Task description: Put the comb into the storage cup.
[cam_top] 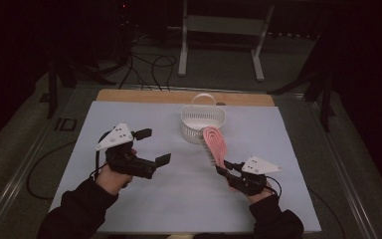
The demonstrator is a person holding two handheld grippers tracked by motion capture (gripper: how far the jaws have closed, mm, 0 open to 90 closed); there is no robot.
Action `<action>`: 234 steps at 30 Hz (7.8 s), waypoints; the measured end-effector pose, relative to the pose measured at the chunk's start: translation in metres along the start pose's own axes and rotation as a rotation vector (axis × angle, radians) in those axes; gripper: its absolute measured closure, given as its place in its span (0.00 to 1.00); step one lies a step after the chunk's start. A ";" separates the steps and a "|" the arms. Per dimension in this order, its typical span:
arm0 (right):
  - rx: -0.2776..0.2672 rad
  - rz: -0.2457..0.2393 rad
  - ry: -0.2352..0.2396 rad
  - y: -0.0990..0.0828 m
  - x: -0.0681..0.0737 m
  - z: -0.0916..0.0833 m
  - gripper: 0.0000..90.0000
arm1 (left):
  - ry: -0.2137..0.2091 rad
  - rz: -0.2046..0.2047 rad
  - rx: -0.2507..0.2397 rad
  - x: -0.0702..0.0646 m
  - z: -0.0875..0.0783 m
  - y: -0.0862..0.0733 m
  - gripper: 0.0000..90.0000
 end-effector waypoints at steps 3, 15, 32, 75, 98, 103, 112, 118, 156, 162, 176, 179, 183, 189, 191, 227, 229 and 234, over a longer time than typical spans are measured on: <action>-0.003 0.001 -0.002 0.001 0.000 0.000 0.79 | -0.010 0.003 0.016 -0.007 0.007 0.004 0.00; -0.001 -0.004 -0.002 0.001 -0.001 0.001 0.79 | -0.023 -0.011 0.057 -0.019 0.031 0.014 0.00; 0.002 -0.007 -0.015 0.002 -0.001 0.001 0.79 | 0.032 -0.080 0.098 -0.030 0.067 0.025 0.00; 0.016 -0.026 -0.044 0.002 -0.003 0.002 0.79 | 0.048 -0.407 0.181 -0.026 0.125 0.000 0.41; 0.030 -0.007 -0.095 0.002 -0.009 0.000 0.78 | -0.011 -0.445 0.198 -0.034 0.129 0.001 0.72; 0.028 -0.003 -0.096 0.003 -0.009 -0.001 0.78 | -0.012 -0.430 0.189 -0.036 0.130 0.004 0.72; 0.005 0.006 -0.099 0.011 -0.009 -0.006 0.39 | -0.032 -0.387 0.203 -0.045 0.132 0.010 0.73; -0.002 0.024 -0.079 0.013 -0.007 -0.008 0.30 | -0.034 -0.375 0.182 -0.044 0.128 0.018 0.73; -0.025 0.023 -0.015 0.014 0.003 -0.015 0.11 | 0.061 -0.390 -0.076 0.016 0.100 0.103 0.75; -0.026 0.025 -0.016 0.014 0.003 -0.016 0.11 | 0.078 -0.403 -0.116 0.031 0.103 0.114 0.75; -0.027 0.018 -0.021 0.014 0.001 -0.018 0.11 | 0.087 -0.450 -0.213 0.054 0.111 0.138 0.75; -0.028 0.016 -0.014 0.014 0.002 -0.018 0.11 | 0.093 -0.463 -0.249 0.060 0.113 0.142 0.75; -0.030 0.018 -0.015 0.014 0.002 -0.018 0.11 | 0.098 -0.474 -0.275 0.068 0.115 0.143 0.75; -0.032 0.023 -0.012 0.014 0.001 -0.019 0.11 | 0.118 -0.490 -0.316 0.082 0.118 0.143 0.75; -0.034 0.025 -0.009 0.014 0.001 -0.018 0.11 | 0.116 -0.490 -0.326 0.085 0.120 0.143 0.75; -0.018 0.028 -0.005 0.010 -0.001 -0.017 0.11 | 0.222 -0.483 -0.381 0.132 0.140 0.100 0.75; -0.018 0.031 -0.002 0.010 0.000 -0.018 0.11 | 0.224 -0.491 -0.383 0.135 0.141 0.096 0.75; -0.015 0.030 -0.004 0.009 -0.001 -0.017 0.11 | 0.229 -0.512 -0.380 0.141 0.142 0.089 0.75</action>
Point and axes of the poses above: each handheld gripper's, and its own axes: z roughly forward along the jaws, y roughly out of its top, x roughly to its left, the point moved 8 cm from there along z, roughly forward along the jaws, and after that the axes turned 14 degrees about -z, right-handed, at the moved point
